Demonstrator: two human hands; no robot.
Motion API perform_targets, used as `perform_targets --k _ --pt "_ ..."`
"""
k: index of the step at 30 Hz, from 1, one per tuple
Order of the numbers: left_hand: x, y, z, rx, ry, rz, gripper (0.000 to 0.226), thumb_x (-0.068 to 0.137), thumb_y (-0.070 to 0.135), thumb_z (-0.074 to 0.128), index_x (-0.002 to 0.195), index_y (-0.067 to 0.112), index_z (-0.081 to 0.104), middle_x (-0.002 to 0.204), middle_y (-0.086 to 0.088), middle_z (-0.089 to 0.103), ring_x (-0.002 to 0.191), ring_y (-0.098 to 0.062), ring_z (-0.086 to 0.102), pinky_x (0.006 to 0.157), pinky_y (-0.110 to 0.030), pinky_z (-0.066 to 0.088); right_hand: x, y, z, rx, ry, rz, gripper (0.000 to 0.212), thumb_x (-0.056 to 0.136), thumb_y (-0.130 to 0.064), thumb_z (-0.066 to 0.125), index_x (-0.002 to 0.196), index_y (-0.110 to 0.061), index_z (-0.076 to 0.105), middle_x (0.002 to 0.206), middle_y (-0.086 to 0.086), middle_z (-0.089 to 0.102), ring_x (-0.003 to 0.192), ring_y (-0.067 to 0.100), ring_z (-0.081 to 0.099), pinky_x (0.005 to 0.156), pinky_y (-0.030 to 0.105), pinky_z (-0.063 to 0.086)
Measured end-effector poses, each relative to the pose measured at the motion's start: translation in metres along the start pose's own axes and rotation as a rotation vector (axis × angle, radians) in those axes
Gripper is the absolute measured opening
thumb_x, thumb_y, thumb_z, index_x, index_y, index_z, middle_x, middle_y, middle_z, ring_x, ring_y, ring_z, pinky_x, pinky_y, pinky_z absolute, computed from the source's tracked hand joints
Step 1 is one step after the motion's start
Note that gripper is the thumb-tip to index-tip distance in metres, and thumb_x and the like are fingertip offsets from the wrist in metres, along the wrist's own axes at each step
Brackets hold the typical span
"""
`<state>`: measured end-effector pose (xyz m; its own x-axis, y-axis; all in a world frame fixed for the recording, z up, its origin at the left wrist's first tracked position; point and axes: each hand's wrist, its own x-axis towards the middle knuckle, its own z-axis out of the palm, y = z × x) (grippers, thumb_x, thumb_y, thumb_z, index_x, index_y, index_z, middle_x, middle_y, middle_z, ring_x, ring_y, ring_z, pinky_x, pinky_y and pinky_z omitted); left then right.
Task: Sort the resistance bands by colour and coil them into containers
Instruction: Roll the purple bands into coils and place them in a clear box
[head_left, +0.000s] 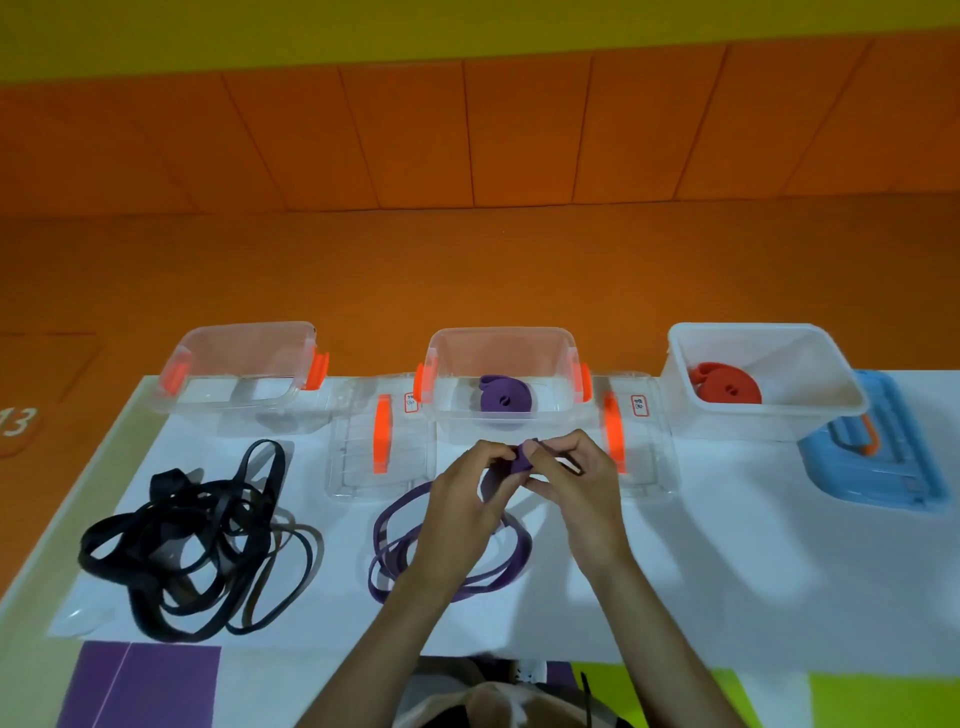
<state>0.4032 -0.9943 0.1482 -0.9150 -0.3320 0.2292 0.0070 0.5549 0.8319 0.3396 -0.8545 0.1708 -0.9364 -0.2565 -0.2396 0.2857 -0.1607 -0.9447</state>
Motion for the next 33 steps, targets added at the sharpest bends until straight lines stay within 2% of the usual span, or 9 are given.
perform_targets --k 3,6,10,14,17,20,23,29,33 --pt "0.000 -0.001 -0.001 -0.044 0.015 0.033 0.017 0.096 0.029 0.077 0.113 0.029 0.073 0.109 0.026 0.073 0.103 -0.001 0.069 0.089 -0.007 0.048 0.001 -0.005 -0.005 0.048 0.021 0.007 0.012 0.093 -0.004 0.078 0.096 -0.003 0.066 0.092 0.023 0.075 0.091 0.035 0.079 0.078 0.038 0.065" --pt "0.004 0.000 -0.005 -0.109 0.054 0.062 0.022 0.091 0.025 0.081 0.113 0.020 0.080 0.111 0.017 0.077 0.108 -0.005 0.072 0.095 -0.017 0.055 0.001 -0.007 -0.007 0.156 0.018 0.049 0.013 0.095 -0.004 0.075 0.102 -0.009 0.066 0.088 0.024 0.074 0.086 0.034 0.079 0.079 0.036 0.065" --pt "0.009 0.006 -0.010 -0.245 0.082 -0.023 0.020 0.088 0.020 0.085 0.108 0.024 0.082 0.107 0.014 0.080 0.106 -0.011 0.075 0.093 -0.021 0.058 0.000 -0.006 -0.006 0.306 -0.052 0.186 0.005 0.094 -0.018 0.078 0.096 -0.018 0.073 0.099 0.017 0.078 0.094 0.031 0.078 0.086 0.036 0.064" --pt "0.011 0.012 -0.008 -0.426 0.154 -0.111 0.016 0.088 0.011 0.085 0.096 0.024 0.080 0.101 0.005 0.080 0.101 -0.019 0.077 0.090 -0.021 0.059 -0.001 -0.002 0.000 0.331 -0.153 0.340 0.025 0.090 -0.033 0.079 0.102 -0.012 0.072 0.109 0.012 0.077 0.101 0.024 0.075 0.087 0.030 0.059" --pt "0.009 0.012 -0.005 -0.473 0.189 -0.150 0.017 0.087 0.011 0.086 0.091 0.027 0.080 0.100 0.005 0.081 0.101 -0.019 0.077 0.090 -0.024 0.060 0.001 -0.001 0.006 0.358 -0.131 0.301 0.025 0.091 -0.025 0.077 0.103 -0.003 0.077 0.106 0.015 0.073 0.097 0.021 0.071 0.096 0.029 0.059" --pt "0.006 0.010 -0.003 -0.517 0.208 -0.185 0.020 0.088 0.011 0.085 0.092 0.031 0.081 0.104 0.005 0.081 0.104 -0.018 0.077 0.092 -0.025 0.060 0.002 0.001 0.009 0.367 -0.143 0.252 0.022 0.101 -0.011 0.067 0.118 -0.001 0.074 0.117 0.018 0.077 0.112 0.027 0.075 0.104 0.033 0.058" --pt "0.006 0.006 -0.003 -0.523 0.156 -0.199 0.026 0.086 0.012 0.087 0.100 0.033 0.081 0.111 0.007 0.080 0.109 -0.017 0.076 0.096 -0.025 0.059 0.002 0.001 0.009 0.320 -0.175 0.213 0.025 0.105 -0.006 0.060 0.127 -0.004 0.072 0.123 0.018 0.076 0.118 0.030 0.073 0.102 0.033 0.059" --pt "0.009 0.004 -0.008 -0.511 0.099 -0.200 0.023 0.088 0.006 0.083 0.105 0.023 0.083 0.111 0.000 0.079 0.109 -0.021 0.075 0.097 -0.032 0.059 0.002 -0.005 0.001 0.152 -0.284 0.216 0.032 0.103 -0.035 0.067 0.127 -0.016 0.076 0.127 0.012 0.076 0.122 0.025 0.072 0.100 0.033 0.058" --pt "0.011 0.013 -0.012 -0.454 0.040 -0.185 0.023 0.092 0.012 0.081 0.108 0.028 0.082 0.111 0.009 0.080 0.108 -0.014 0.075 0.094 -0.022 0.056 0.006 -0.011 -0.008 0.011 -0.262 0.101 0.031 0.092 -0.036 0.078 0.120 -0.022 0.079 0.121 0.004 0.078 0.117 0.021 0.073 0.093 0.029 0.059"
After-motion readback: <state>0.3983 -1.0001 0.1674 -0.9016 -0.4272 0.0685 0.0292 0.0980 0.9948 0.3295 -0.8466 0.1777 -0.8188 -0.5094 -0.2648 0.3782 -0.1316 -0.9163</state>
